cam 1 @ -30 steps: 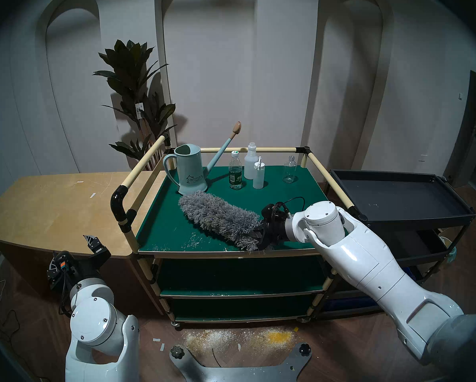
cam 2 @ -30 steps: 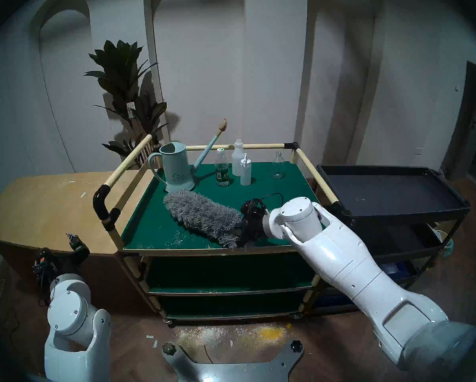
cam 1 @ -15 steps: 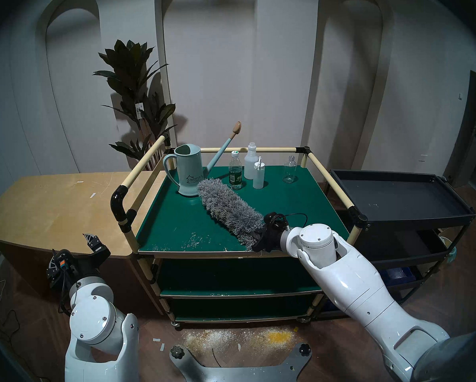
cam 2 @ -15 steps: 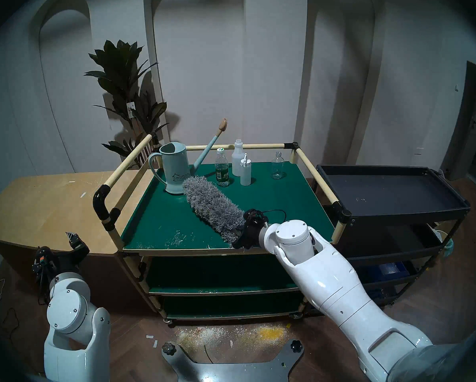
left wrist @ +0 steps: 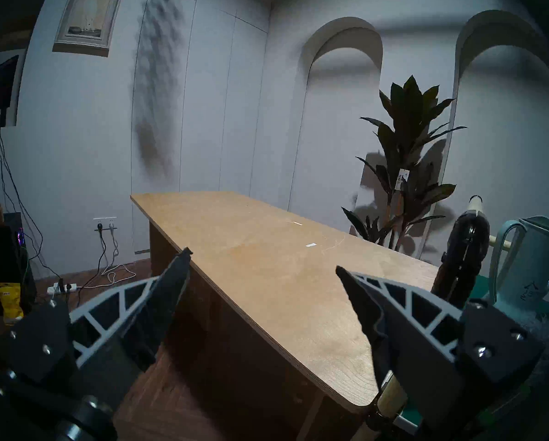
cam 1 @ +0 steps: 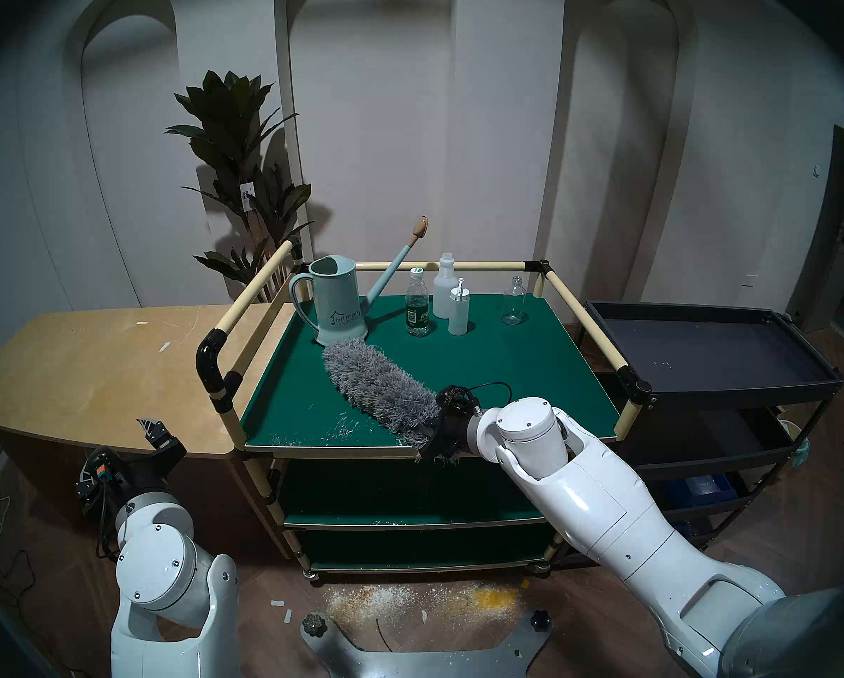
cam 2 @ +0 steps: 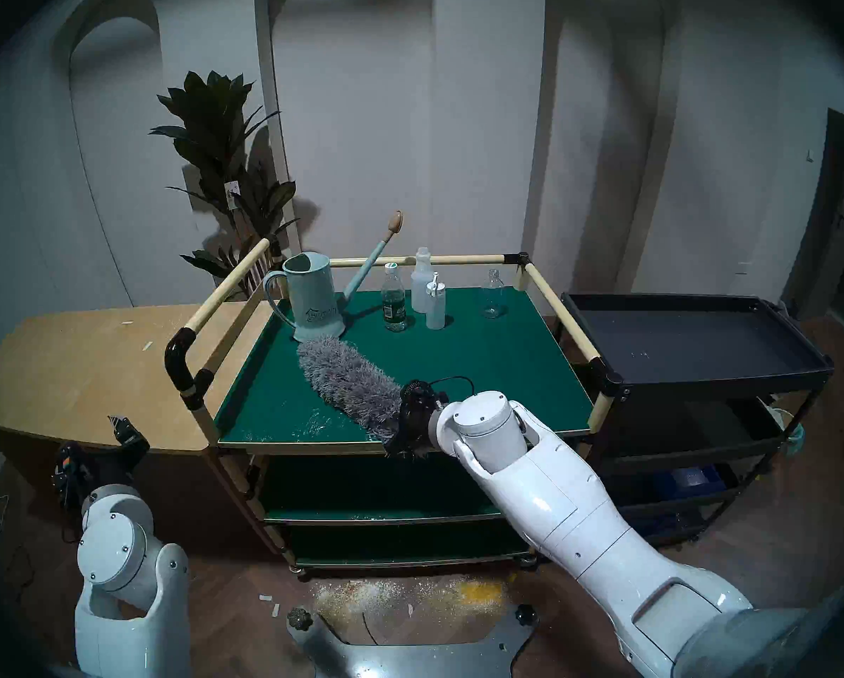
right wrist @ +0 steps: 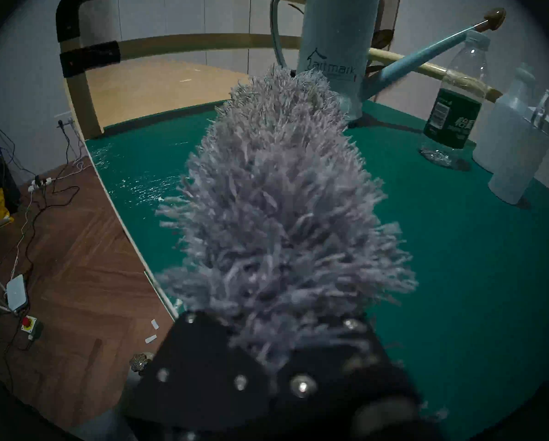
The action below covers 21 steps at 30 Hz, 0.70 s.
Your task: Dust the shelf with the duster
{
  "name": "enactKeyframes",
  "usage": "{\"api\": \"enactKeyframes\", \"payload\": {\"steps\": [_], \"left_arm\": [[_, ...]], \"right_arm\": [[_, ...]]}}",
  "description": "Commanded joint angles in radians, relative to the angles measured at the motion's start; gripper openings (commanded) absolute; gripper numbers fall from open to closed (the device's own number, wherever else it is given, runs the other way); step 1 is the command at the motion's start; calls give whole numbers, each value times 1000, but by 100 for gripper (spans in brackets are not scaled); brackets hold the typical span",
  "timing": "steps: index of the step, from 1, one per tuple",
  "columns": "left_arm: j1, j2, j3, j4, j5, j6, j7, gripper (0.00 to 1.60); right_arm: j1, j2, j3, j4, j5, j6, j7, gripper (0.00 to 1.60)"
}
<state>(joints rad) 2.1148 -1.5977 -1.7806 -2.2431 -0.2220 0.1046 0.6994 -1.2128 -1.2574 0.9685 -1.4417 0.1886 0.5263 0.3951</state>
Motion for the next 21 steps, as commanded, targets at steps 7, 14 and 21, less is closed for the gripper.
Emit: {"api": "enactKeyframes", "payload": {"steps": [7, 14, 21], "left_arm": [[5, 0, -40, -8, -31, -1, -2, 160], [3, -3, -57, 4, -53, -2, 5, 160], [4, -8, -65, 11, -62, -4, 14, 160]], "right_arm": [[102, -53, -51, 4, 8, 101, 75, 0], [122, -53, -94, -10, 14, 145, 126, 0], [133, -54, -130, -19, 20, 170, 164, 0]]}}
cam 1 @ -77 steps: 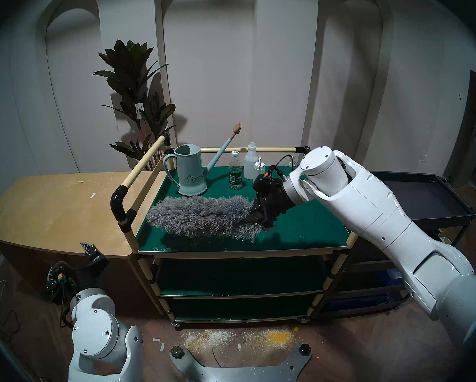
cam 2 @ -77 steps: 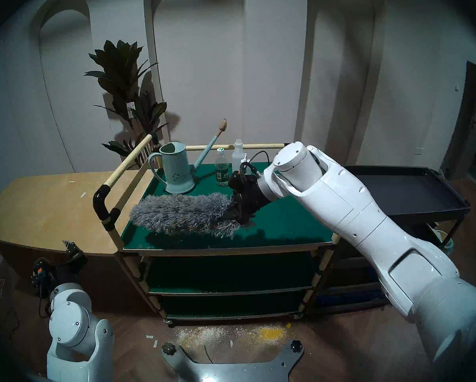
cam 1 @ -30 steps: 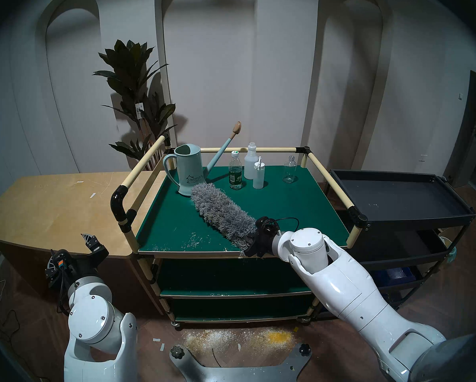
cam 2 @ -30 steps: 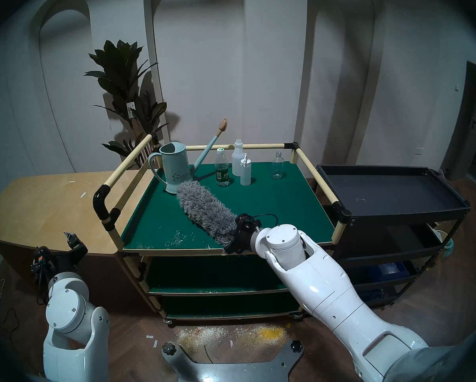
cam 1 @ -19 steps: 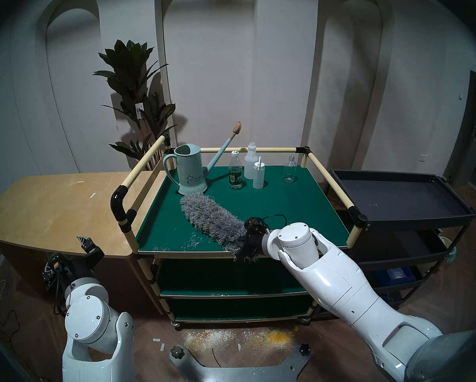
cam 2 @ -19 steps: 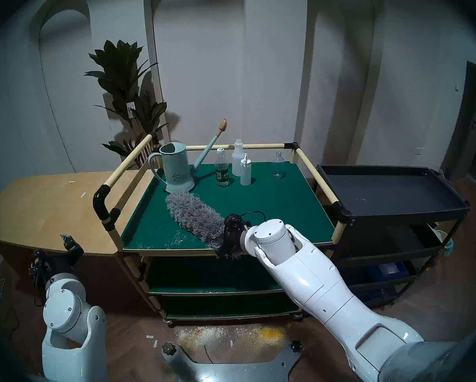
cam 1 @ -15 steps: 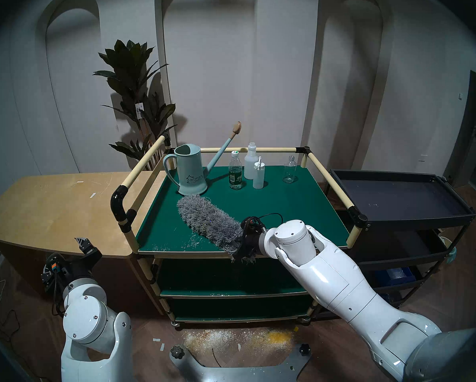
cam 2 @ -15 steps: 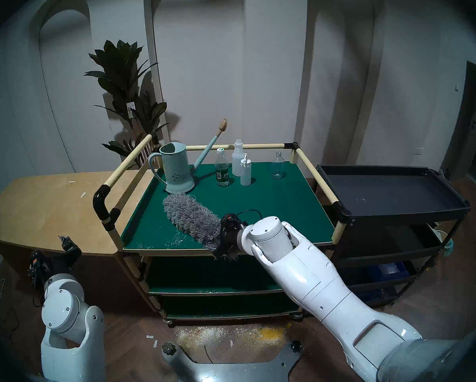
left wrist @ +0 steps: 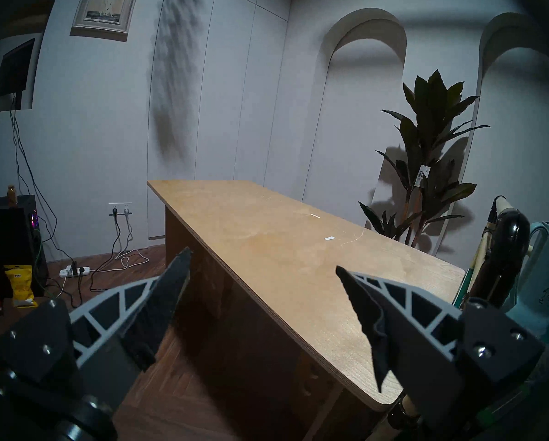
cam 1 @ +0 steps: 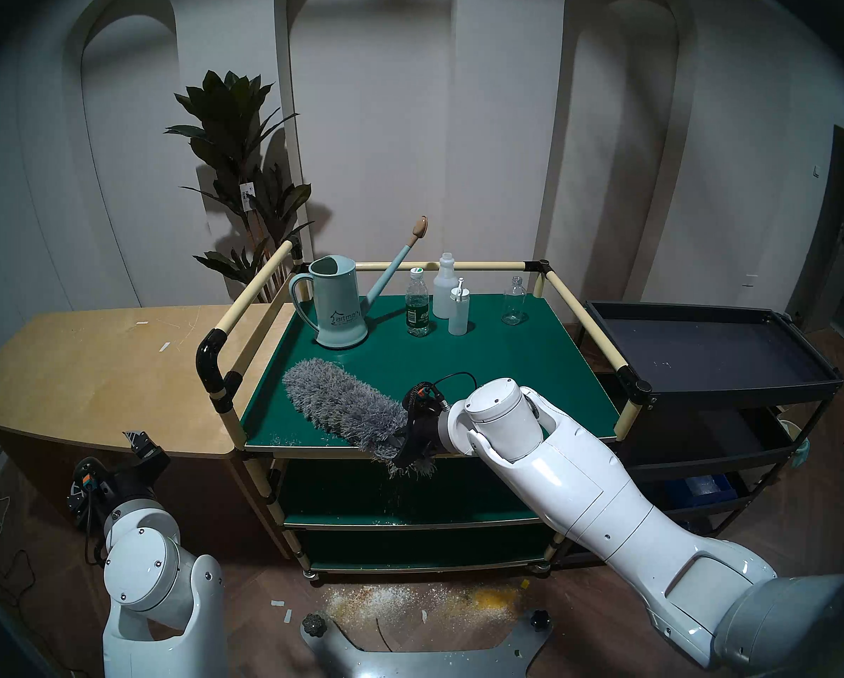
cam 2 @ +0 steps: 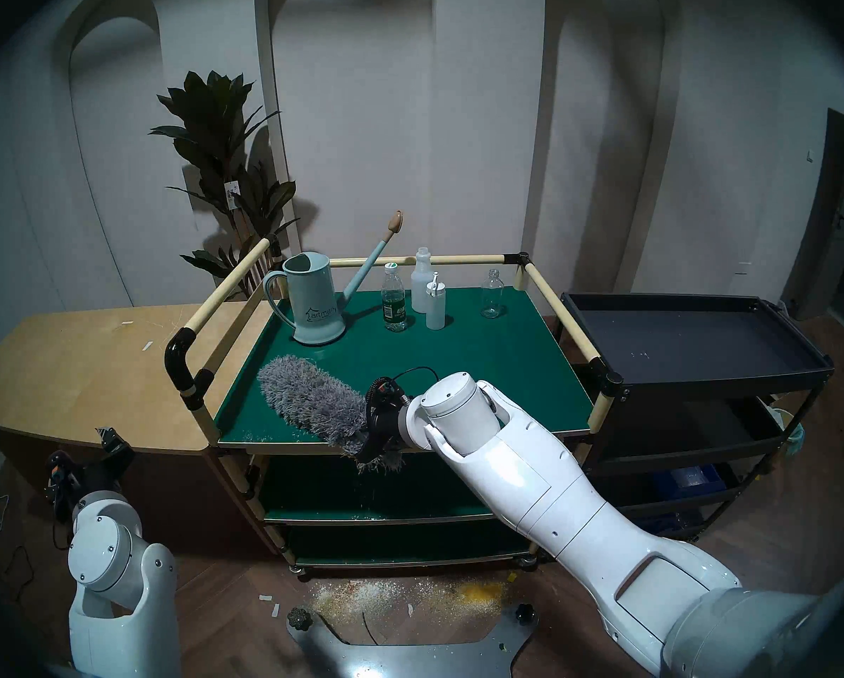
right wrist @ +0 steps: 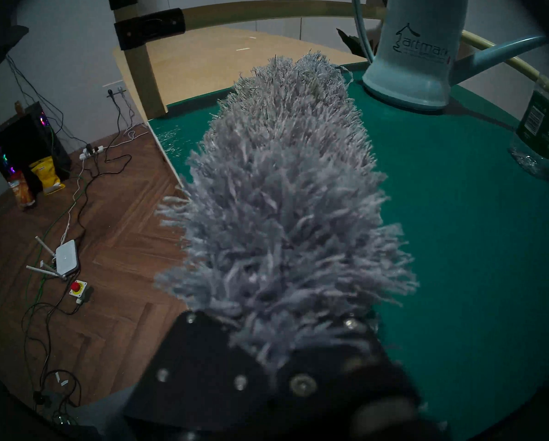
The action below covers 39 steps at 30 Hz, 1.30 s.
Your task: Dust the shelf with the duster
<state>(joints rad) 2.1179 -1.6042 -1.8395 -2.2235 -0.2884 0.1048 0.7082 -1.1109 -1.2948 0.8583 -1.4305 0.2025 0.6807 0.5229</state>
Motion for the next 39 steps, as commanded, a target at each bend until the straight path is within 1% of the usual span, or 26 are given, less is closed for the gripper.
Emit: {"api": "enactKeyframes", "payload": {"steps": [1, 6, 10, 12, 13, 16, 18, 19, 20, 22, 24, 25, 26, 27, 29, 31, 33, 35, 36, 37, 38, 39], "left_arm": [[0, -1, -7, -7, 4, -4, 7, 160], [0, -6, -10, -2, 3, -8, 14, 160], [-1, -9, -8, 2, 3, -10, 19, 160], [-2, -9, -7, 3, 4, -10, 20, 160], [-3, -12, -3, 5, 5, -12, 23, 160], [-4, -16, 3, 8, 8, -16, 29, 160], [-3, -18, 5, 8, 9, -17, 30, 160], [-1, -22, 12, 9, 13, -21, 34, 160], [1, -24, 16, 9, 13, -21, 37, 160], [2, -26, 18, 9, 14, -22, 39, 160], [8, -29, 27, 5, 19, -24, 44, 160], [11, -31, 29, 3, 21, -26, 46, 160], [13, -33, 30, 1, 23, -28, 50, 160], [16, -34, 31, -1, 24, -29, 52, 160], [22, -37, 33, -5, 28, -32, 58, 160], [28, -39, 36, -10, 32, -35, 63, 160], [36, -41, 39, -19, 39, -38, 69, 160], [39, -46, 42, -26, 53, -50, 83, 160], [37, -50, 42, -31, 64, -57, 95, 160], [37, -50, 42, -31, 64, -57, 95, 160], [37, -50, 38, -49, 79, -66, 109, 160], [38, -47, 35, -60, 85, -66, 112, 160]], "right_arm": [[30, -16, -24, -33, 7, 19, 40, 0], [36, -1, -58, -60, 14, 39, 88, 0], [38, 31, -91, -107, 17, 49, 144, 0], [36, 40, -98, -121, 17, 51, 153, 0], [34, 62, -114, -149, 19, 58, 182, 0], [30, 96, -138, -192, 23, 65, 227, 0], [30, 101, -144, -199, 24, 66, 238, 0], [24, 122, -159, -231, 27, 72, 263, 0], [23, 130, -170, -240, 28, 67, 280, 0], [15, 136, -174, -256, 29, 71, 282, 0], [7, 154, -199, -288, 35, 81, 315, 0], [1, 164, -203, -308, 36, 86, 319, 0], [4, 168, -212, -308, 43, 90, 341, 0], [-3, 177, -213, -326, 45, 104, 341, 0], [-7, 193, -224, -344, 50, 103, 361, 0], [-20, 210, -223, -371, 50, 107, 360, 0], [-35, 217, -212, -384, 54, 93, 348, 0], [-47, 216, -184, -389, 69, 99, 332, 0], [-56, 215, -164, -393, 72, 85, 312, 0], [-56, 215, -164, -393, 72, 85, 312, 0], [-60, 213, -134, -398, 75, 73, 292, 0], [-56, 215, -125, -398, 77, 70, 292, 0]]}}
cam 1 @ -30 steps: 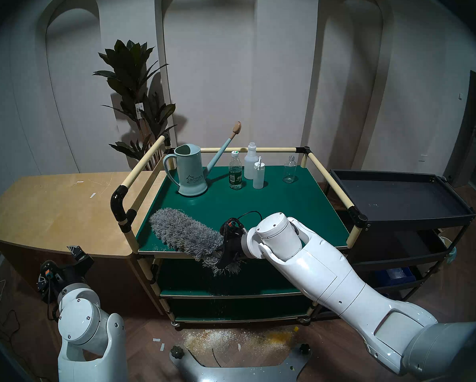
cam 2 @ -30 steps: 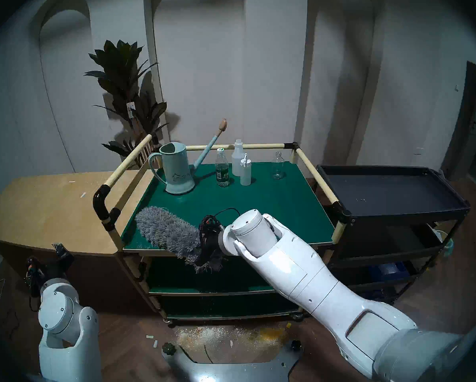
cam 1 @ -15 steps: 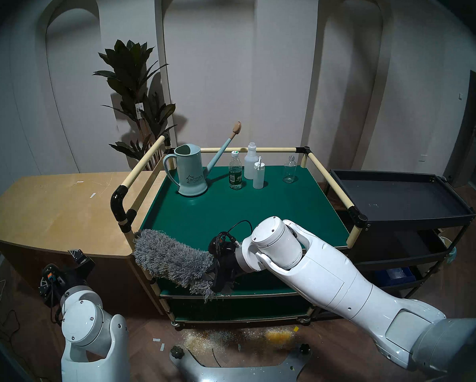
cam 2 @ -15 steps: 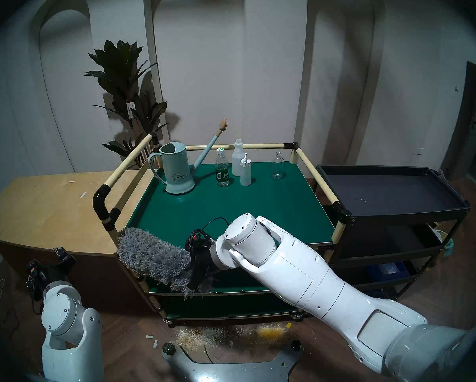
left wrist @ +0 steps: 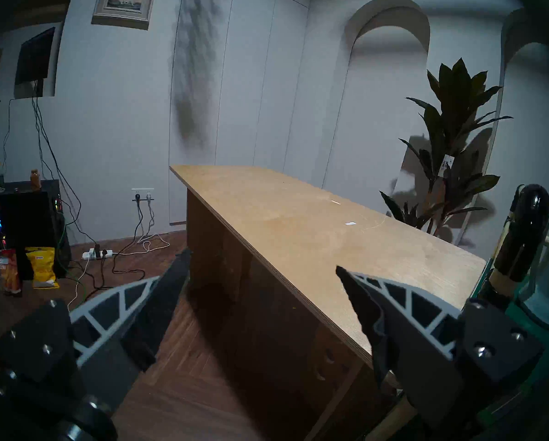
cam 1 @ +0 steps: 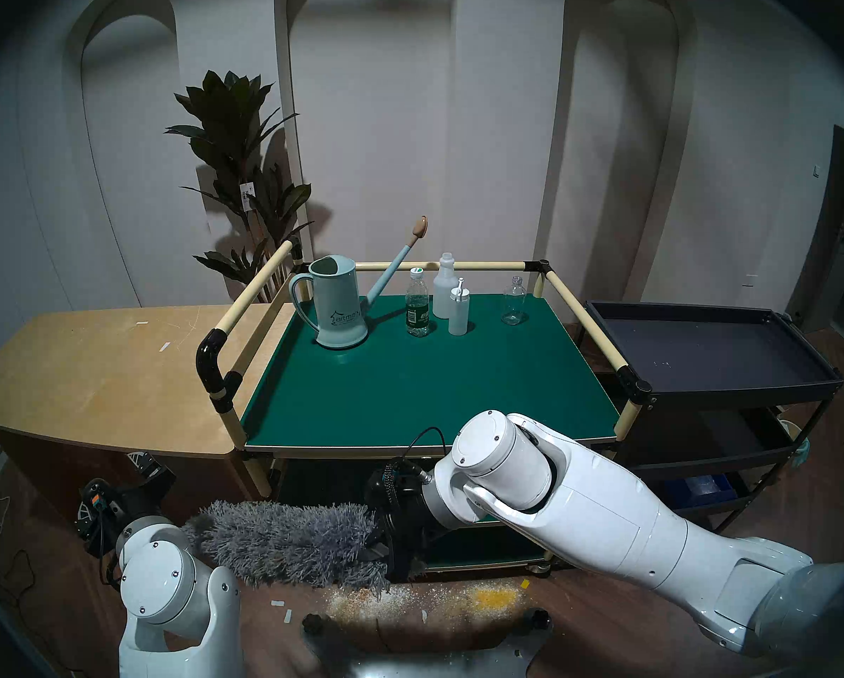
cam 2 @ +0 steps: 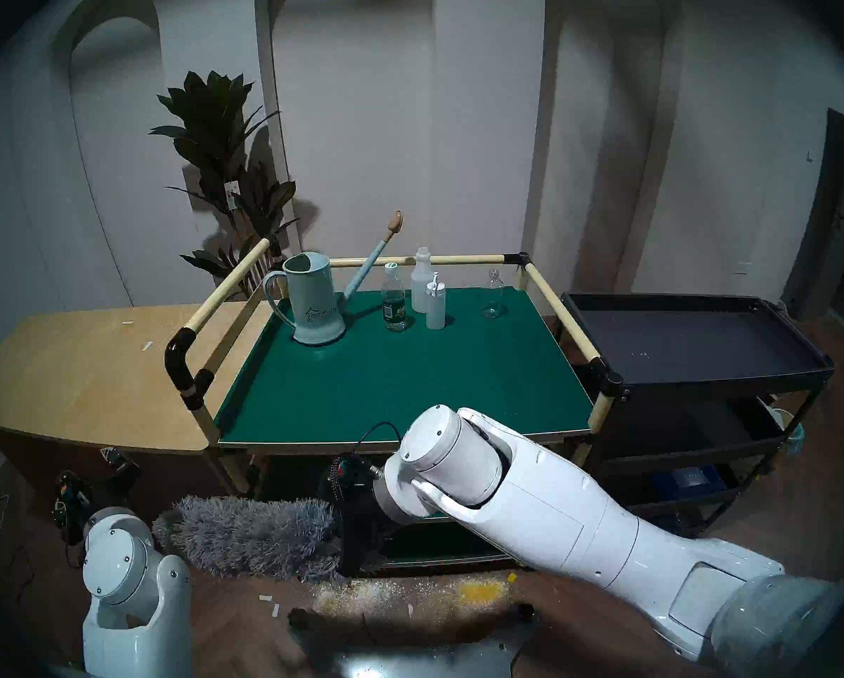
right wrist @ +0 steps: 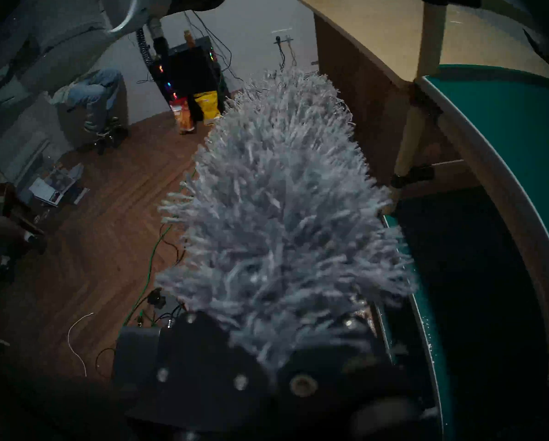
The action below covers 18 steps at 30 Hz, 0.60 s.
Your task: Dust the shelf with the duster
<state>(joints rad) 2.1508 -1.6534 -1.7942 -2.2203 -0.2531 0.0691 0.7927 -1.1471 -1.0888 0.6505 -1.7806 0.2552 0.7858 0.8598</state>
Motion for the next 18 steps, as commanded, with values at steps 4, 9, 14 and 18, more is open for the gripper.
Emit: {"api": "enactKeyframes", "payload": {"steps": [4, 9, 14, 18], "left_arm": [[-1, 22, -25, -111, 72, -28, 34, 160], [-17, 49, -36, -144, 88, -22, 28, 160], [-43, 83, -35, -161, 94, -6, 6, 160], [-70, 116, -13, -166, 100, 10, -28, 160]], "right_arm": [[-30, 32, 149, -68, 49, -41, -67, 0], [-55, 69, 224, -98, 79, -47, -85, 0], [-88, 112, 328, -139, 125, -47, -121, 0], [-94, 163, 392, -155, 170, -42, -162, 0]]}}
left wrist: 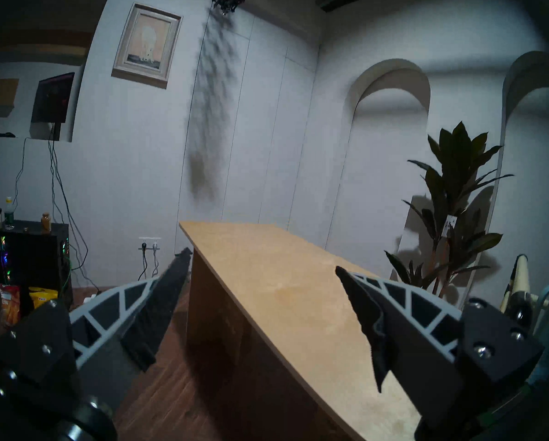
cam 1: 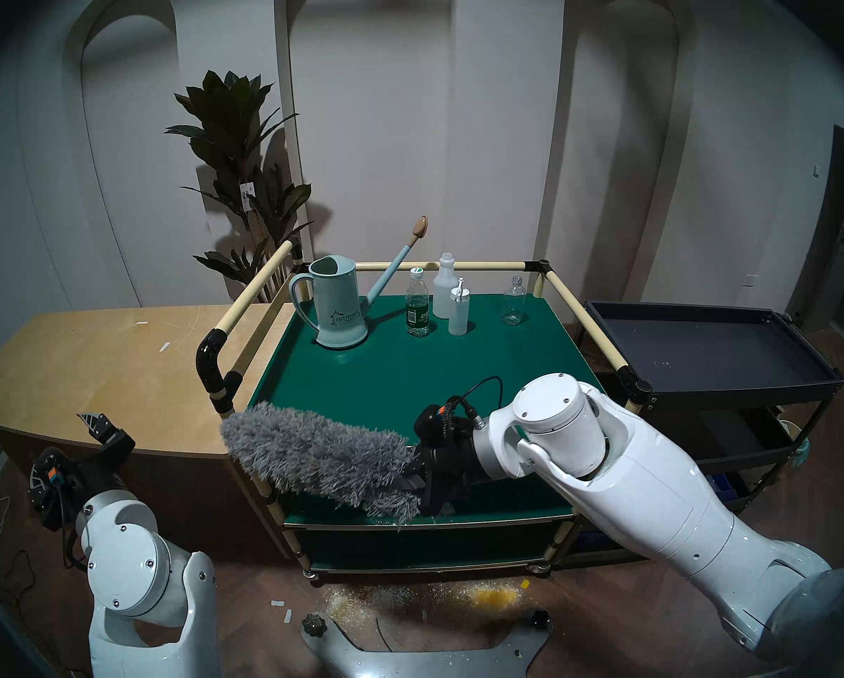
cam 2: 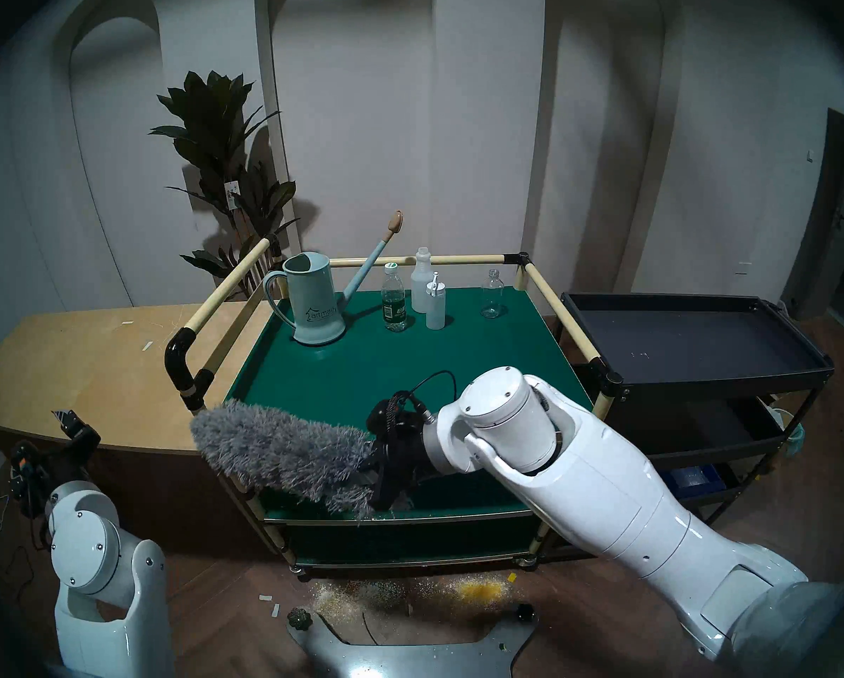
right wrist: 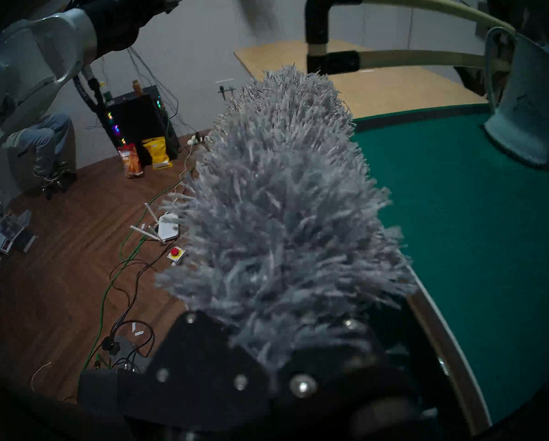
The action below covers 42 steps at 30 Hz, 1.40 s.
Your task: Dust the shelf with the duster
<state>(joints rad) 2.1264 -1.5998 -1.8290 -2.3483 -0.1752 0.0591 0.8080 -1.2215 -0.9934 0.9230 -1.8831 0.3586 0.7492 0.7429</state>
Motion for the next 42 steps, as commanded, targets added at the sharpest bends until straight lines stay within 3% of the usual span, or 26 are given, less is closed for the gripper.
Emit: {"api": "enactKeyframes", "payload": {"steps": [1, 2, 7, 8, 14, 16, 18, 23, 25, 33, 42], "left_arm": [[-51, 73, 29, -41, 24, 25, -56, 160], [-58, 79, 37, -43, 25, 30, -63, 160], [-91, 114, 76, -53, 21, 46, -115, 160], [-99, 119, 86, -55, 20, 51, -124, 160], [-155, 168, 152, -70, 24, 76, -203, 160], [-172, 181, 170, -72, 25, 86, -226, 160], [-205, 202, 200, -68, 23, 104, -263, 160], [-254, 224, 239, -52, 11, 134, -317, 160], [-260, 228, 248, -48, 10, 140, -327, 160], [-341, 257, 321, -1, -12, 191, -421, 160], [-428, 289, 369, 85, -22, 209, -496, 160]], "right_arm": [[-43, 65, 167, -58, 66, -5, -46, 0], [-27, 84, 153, -57, 82, -6, -60, 0], [-49, 97, 249, -79, 97, 1, -90, 0], [-27, 107, 241, -78, 100, 7, -107, 0], [-21, 115, 385, -103, 153, 21, -169, 0], [-17, 130, 403, -106, 166, 24, -191, 0], [-33, 138, 473, -116, 183, 37, -226, 0], [-46, 159, 556, -120, 196, 52, -286, 0], [-42, 168, 560, -116, 195, 53, -299, 0], [-97, 201, 714, -112, 206, 98, -425, 0], [-196, 181, 866, -92, 209, 152, -538, 0]]}}
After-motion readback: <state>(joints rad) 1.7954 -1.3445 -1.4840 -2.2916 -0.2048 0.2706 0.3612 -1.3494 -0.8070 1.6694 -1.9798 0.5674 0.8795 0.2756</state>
